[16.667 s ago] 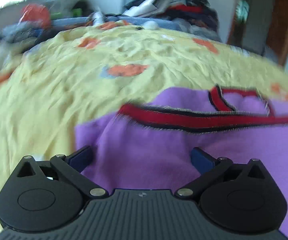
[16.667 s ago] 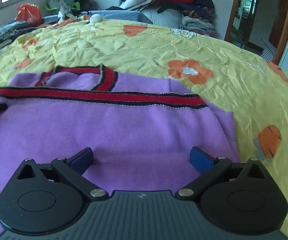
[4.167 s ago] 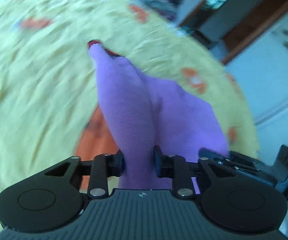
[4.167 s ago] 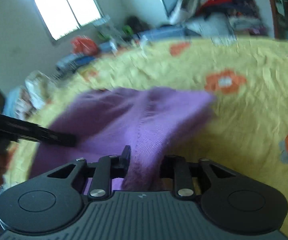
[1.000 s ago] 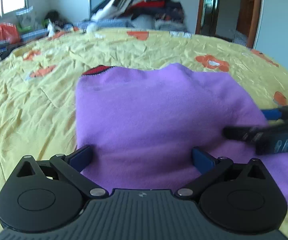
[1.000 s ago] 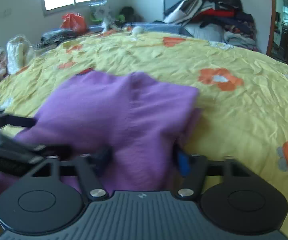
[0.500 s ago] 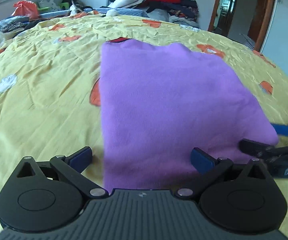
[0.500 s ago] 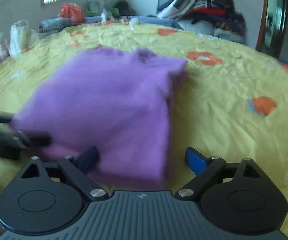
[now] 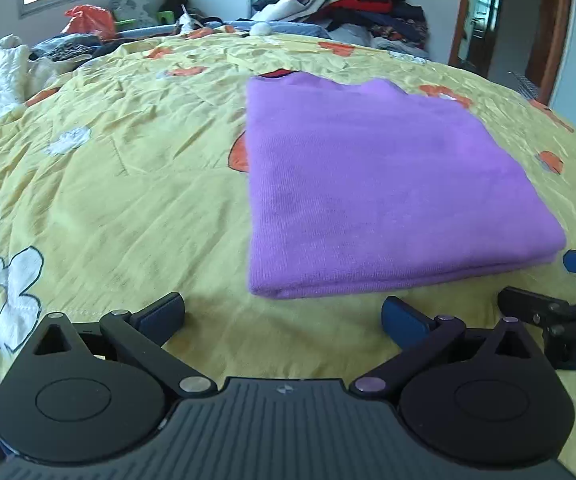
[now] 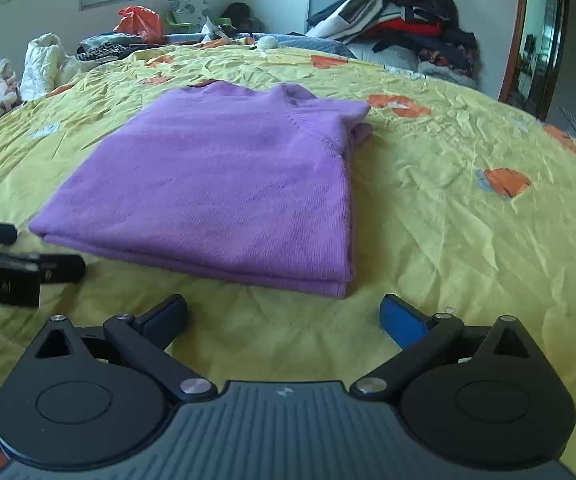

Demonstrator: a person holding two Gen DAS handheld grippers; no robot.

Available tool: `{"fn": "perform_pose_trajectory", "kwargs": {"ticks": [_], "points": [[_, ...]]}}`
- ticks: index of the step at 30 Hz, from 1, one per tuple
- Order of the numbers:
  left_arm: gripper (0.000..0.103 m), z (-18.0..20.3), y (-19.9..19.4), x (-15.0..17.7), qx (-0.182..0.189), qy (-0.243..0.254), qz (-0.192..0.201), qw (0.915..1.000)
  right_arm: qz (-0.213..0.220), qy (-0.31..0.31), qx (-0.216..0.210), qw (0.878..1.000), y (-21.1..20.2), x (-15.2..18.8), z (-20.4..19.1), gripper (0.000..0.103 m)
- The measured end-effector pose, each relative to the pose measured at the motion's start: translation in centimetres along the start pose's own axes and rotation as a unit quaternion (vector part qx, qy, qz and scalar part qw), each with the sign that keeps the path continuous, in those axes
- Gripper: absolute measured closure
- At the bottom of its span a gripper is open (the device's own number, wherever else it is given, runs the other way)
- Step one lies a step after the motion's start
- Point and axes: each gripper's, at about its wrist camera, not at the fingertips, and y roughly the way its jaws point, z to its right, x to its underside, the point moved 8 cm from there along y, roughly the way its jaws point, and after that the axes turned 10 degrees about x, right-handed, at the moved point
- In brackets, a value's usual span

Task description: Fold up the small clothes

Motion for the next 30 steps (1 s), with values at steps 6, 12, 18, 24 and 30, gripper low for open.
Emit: {"fn": "perform_pose_trajectory", "kwargs": {"ticks": [6,12,18,24,30], "points": [[0.000,0.0,0.3,-0.3,-0.014,-0.015,-0.011,0.9997,0.000,0.003,0.001,1.000,0.7,-0.4,0.0,0.000],[0.000,0.1,0.5,-0.6,-0.030,-0.030,-0.012,0.9990,0.000,0.008,0.004,1.000,1.2,-0.8,0.1,0.000],[0.000,0.2,0.8,-0.8,-0.028,-0.028,-0.013,0.9991,0.000,0.009,0.009,1.000,1.6,-1.2,0.1,0.000],[0.000,0.4,1.1,-1.0,-0.027,-0.027,-0.002,0.9993,0.001,0.014,0.012,1.000,1.4,-0.9,0.1,0.000],[0.000,0.5,1.3,-1.1,-0.028,-0.022,0.016,0.9992,0.001,0.014,0.012,1.000,1.3,-0.9,0.1,0.000]]}}
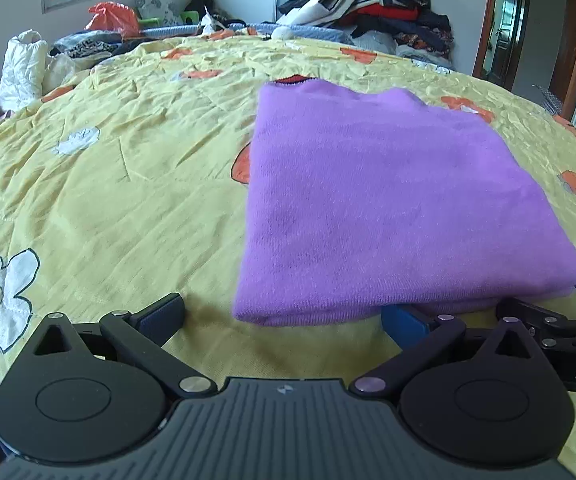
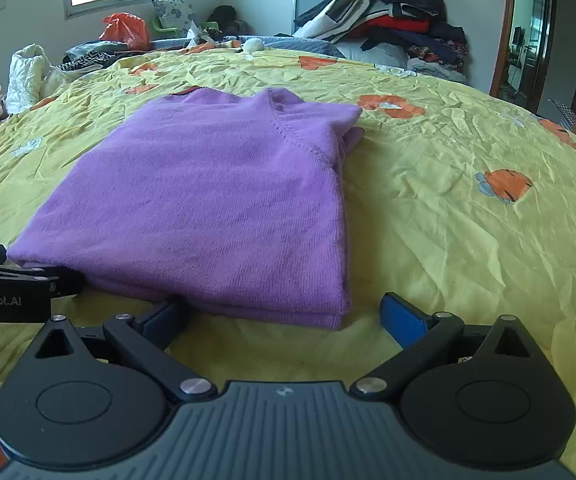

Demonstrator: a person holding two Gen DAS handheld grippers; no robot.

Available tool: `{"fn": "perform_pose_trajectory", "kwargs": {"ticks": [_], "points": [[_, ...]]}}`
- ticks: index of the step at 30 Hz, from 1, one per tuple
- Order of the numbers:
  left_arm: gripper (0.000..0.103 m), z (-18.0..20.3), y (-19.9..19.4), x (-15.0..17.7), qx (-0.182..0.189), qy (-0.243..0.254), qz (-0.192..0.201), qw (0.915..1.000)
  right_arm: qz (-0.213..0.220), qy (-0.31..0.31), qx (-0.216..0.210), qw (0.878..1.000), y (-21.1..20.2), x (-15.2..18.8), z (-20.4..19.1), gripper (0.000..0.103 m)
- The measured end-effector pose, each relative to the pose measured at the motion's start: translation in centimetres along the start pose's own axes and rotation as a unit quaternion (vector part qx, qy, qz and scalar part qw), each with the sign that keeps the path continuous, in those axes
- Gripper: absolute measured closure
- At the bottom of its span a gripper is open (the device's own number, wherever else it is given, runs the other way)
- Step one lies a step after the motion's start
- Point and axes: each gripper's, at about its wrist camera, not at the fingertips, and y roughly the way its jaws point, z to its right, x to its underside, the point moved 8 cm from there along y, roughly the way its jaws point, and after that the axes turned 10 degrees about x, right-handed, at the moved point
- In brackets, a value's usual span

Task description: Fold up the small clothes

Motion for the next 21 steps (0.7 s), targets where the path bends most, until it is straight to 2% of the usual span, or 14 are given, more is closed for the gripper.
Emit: {"fn": "perform_pose_trajectory", "kwargs": {"ticks": [21], "points": [[0.000,0.05,0.22,-0.20,0.001,0.000,-0.008,1.0000,0.000,-0.006,-0.002,1.000,0.11,-0.06,-0.13,0.000]]}}
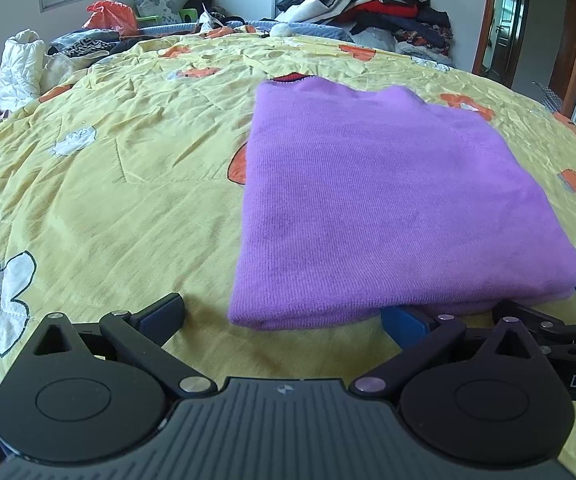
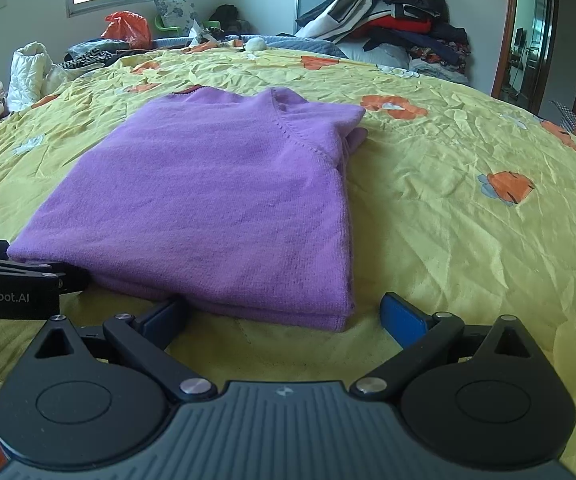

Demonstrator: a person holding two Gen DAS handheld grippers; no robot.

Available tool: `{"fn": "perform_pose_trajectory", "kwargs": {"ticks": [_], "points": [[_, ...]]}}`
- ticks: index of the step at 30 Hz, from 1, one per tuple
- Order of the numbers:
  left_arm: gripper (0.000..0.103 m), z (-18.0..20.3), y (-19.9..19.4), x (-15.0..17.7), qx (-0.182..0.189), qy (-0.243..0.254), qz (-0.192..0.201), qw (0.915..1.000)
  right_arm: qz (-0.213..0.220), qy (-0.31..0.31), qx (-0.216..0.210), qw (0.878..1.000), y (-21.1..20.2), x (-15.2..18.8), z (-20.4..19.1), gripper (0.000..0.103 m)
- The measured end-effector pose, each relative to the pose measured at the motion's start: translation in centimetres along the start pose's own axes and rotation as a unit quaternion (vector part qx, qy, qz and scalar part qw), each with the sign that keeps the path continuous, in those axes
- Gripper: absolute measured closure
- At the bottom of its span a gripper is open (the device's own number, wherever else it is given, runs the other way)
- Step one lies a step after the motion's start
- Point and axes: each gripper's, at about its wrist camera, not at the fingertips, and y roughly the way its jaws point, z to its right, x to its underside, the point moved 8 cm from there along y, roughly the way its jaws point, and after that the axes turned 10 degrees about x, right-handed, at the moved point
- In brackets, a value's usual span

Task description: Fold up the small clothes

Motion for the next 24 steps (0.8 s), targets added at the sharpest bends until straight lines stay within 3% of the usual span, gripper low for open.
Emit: {"fn": "perform_pose_trajectory", "kwargs": {"ticks": [24], "points": [[0.000,0.19,-0.09,0.07,0.002,0.002,0.005,1.0000,0.002,-0.010,-0.009,1.000,0.19,-0.28,-0.55,0.000]]}}
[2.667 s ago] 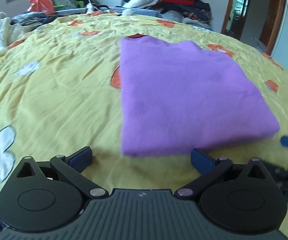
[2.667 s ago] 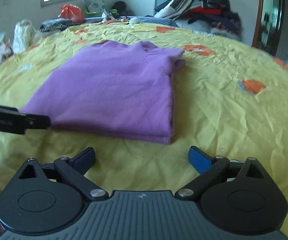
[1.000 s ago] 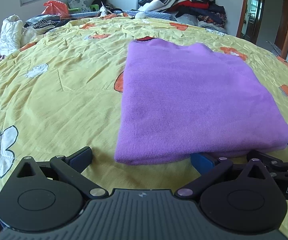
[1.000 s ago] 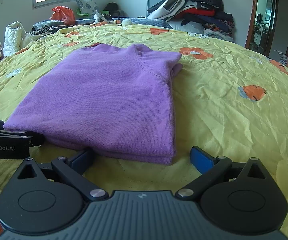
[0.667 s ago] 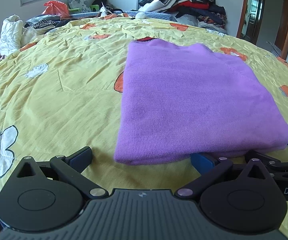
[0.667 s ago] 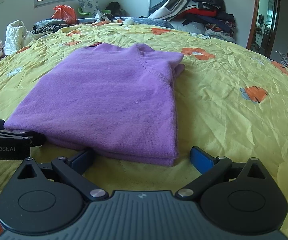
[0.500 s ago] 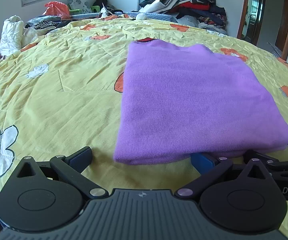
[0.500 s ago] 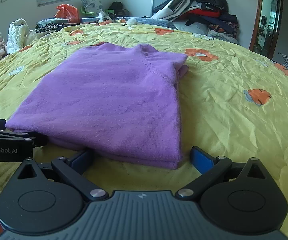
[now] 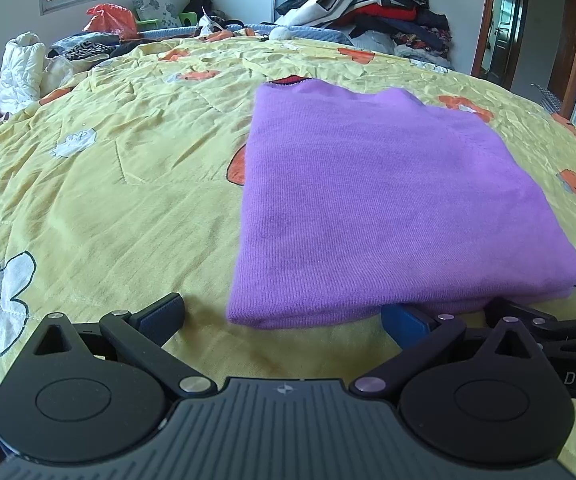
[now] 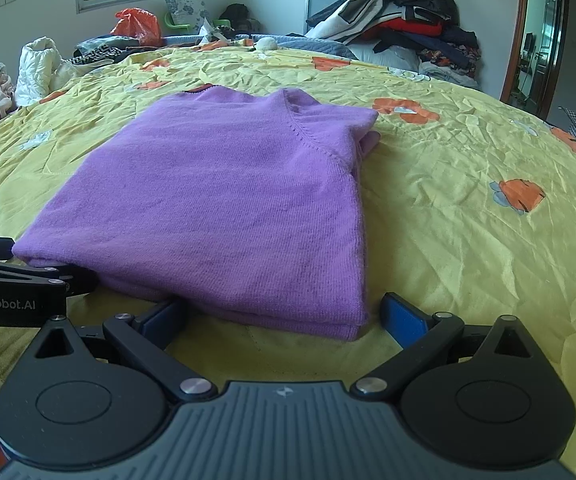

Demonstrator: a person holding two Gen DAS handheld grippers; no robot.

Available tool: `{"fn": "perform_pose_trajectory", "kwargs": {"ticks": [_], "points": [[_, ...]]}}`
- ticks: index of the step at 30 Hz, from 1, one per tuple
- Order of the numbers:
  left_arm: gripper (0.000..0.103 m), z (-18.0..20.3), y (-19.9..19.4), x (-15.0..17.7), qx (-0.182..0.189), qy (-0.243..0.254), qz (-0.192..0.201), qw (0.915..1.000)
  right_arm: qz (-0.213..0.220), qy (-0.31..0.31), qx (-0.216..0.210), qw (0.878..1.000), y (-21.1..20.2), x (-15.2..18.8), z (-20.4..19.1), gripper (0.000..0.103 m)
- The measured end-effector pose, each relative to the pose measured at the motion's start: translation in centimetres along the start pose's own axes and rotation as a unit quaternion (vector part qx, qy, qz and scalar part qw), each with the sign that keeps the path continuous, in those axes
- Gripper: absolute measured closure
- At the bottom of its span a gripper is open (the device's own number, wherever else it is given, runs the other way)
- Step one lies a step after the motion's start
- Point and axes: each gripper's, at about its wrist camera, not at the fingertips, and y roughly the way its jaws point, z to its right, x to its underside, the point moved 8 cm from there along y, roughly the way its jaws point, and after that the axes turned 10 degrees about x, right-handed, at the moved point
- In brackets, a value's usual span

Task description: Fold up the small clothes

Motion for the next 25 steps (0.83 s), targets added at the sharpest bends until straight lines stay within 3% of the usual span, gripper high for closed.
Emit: {"fn": "perform_pose_trajectory", "kwargs": {"ticks": [25], "points": [[0.000,0.11,0.08,-0.01,0.003,0.004,0.001,1.0000,0.000,0.000,0.000,1.000,-0.04,0.02,-0.05,0.000]]}}
